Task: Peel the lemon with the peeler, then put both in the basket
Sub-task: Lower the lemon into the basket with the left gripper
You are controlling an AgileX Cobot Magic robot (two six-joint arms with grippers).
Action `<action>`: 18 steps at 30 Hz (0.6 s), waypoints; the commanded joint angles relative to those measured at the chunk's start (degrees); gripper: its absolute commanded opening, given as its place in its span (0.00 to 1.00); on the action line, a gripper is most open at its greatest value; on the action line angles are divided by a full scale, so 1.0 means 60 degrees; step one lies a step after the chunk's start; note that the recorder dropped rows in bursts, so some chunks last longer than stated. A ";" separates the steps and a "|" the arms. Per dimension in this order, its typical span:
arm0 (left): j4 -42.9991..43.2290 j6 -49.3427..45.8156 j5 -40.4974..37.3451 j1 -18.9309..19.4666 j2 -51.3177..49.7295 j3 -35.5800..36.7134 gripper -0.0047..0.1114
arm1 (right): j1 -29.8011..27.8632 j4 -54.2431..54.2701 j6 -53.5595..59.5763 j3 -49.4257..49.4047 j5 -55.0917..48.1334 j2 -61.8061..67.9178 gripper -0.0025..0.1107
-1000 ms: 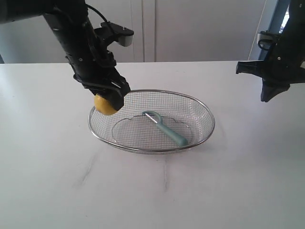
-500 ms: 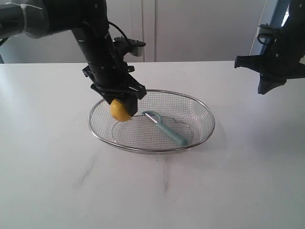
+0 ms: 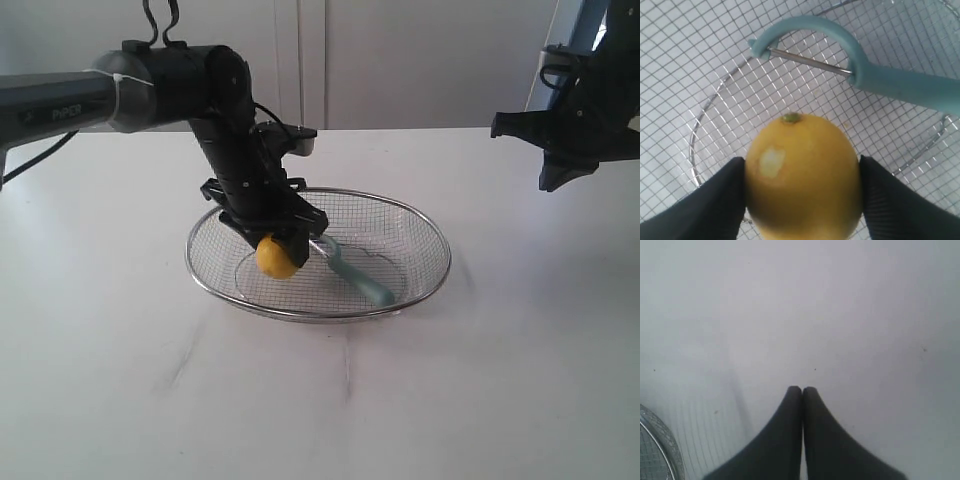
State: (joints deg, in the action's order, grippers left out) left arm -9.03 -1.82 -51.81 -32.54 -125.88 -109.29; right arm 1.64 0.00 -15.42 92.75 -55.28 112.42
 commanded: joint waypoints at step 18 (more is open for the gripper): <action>-0.0116 0.0086 -0.0174 -0.0043 -0.0231 -0.0142 0.66 | -0.0056 0.0000 -0.0053 -0.0027 0.0058 -0.0114 0.02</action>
State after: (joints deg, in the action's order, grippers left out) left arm -9.06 -1.82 -51.80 -32.54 -127.67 -109.78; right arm 1.64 0.00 -15.42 92.75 -55.17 112.42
